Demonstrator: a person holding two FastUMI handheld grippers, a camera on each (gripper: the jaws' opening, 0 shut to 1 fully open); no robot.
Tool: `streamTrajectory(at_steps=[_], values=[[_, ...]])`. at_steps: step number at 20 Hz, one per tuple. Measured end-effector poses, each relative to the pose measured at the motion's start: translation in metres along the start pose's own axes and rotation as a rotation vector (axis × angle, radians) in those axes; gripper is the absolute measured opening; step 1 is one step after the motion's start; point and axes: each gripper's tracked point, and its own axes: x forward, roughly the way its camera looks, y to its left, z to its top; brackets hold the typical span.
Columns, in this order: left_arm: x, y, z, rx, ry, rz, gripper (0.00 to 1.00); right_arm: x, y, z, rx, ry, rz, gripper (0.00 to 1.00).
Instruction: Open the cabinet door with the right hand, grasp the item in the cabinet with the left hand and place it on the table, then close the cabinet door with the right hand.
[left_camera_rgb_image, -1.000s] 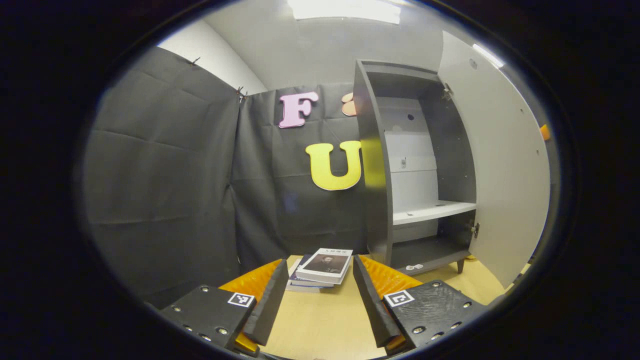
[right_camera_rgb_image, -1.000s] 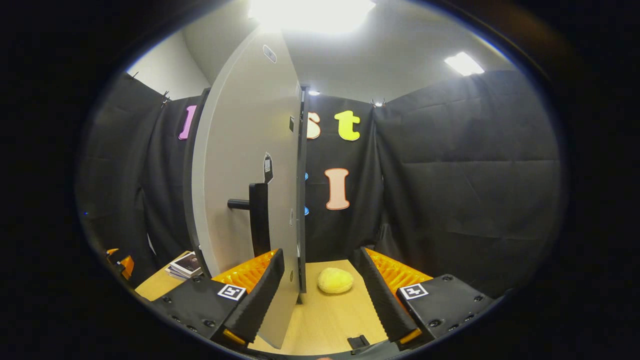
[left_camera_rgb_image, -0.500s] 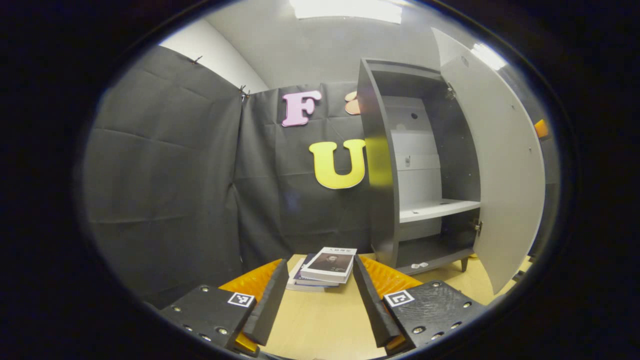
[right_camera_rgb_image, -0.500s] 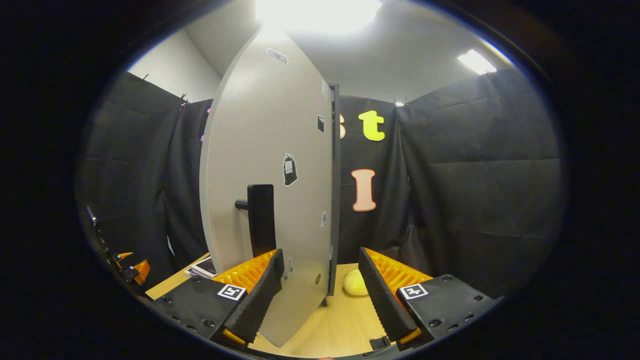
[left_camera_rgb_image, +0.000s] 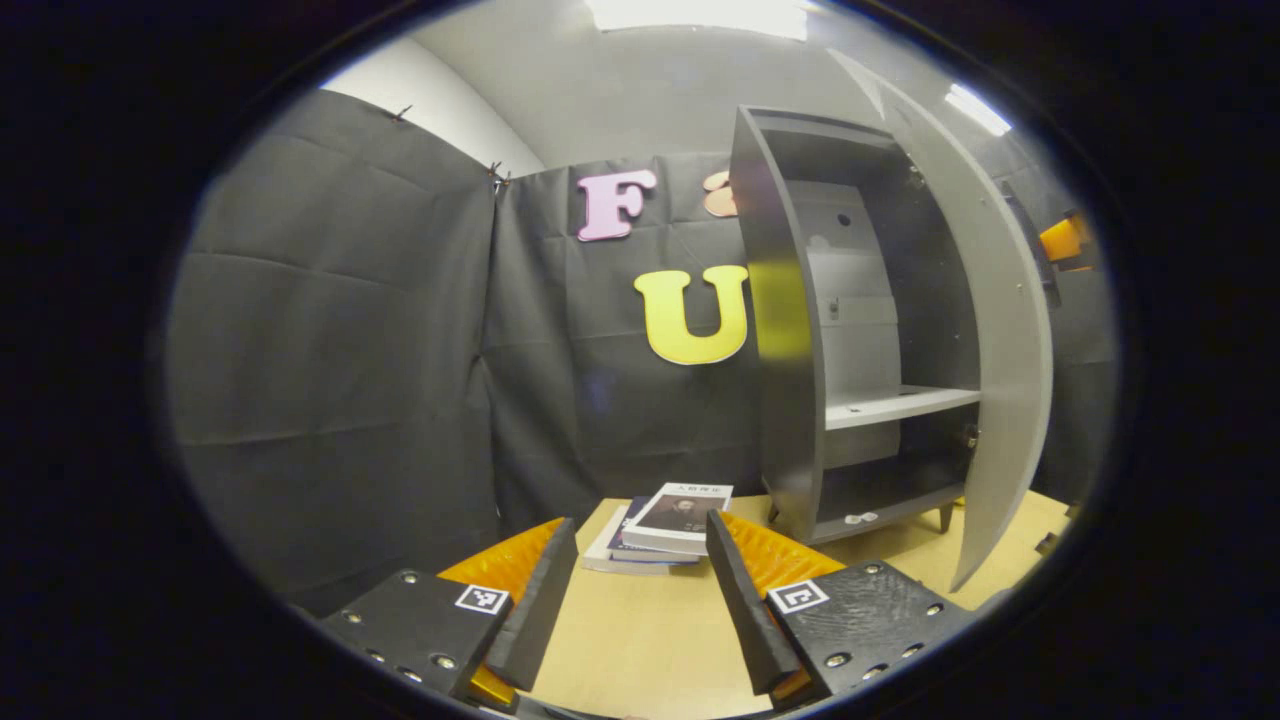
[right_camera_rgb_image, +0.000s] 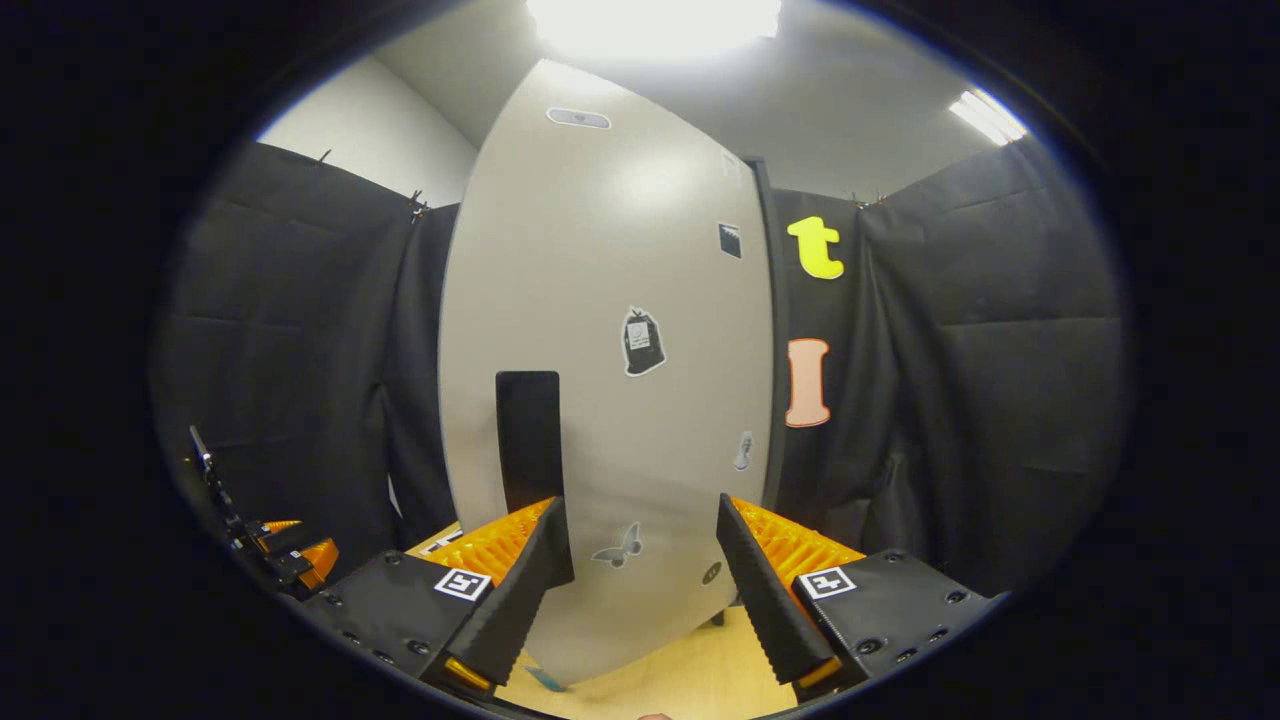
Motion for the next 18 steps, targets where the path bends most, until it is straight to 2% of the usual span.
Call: streamTrajectory(at_steps=[2,3,7,14,16,18], values=[[-0.005,0.006,0.001,0.003,0.001,0.011,0.78,0.014,0.021,0.003,0.004,-0.015,0.053,0.92],[-0.008,0.008,0.0,0.007,0.002,0.015,0.78,0.02,0.026,0.005,-0.003,-0.021,0.065,0.96],[-0.016,0.013,0.004,0.032,0.0,0.026,0.78,0.033,0.054,0.005,-0.011,-0.034,0.12,0.96],[-0.007,-0.011,0.017,0.012,-0.012,-0.008,0.78,0.033,0.049,-0.008,-0.006,-0.005,0.13,0.94],[-0.003,-0.023,0.024,0.018,-0.023,-0.021,0.78,0.024,0.038,-0.011,-0.005,-0.014,0.131,0.97],[-0.002,-0.035,0.03,0.027,-0.026,-0.009,0.78,0.021,0.025,-0.013,-0.011,-0.015,0.141,0.94]])
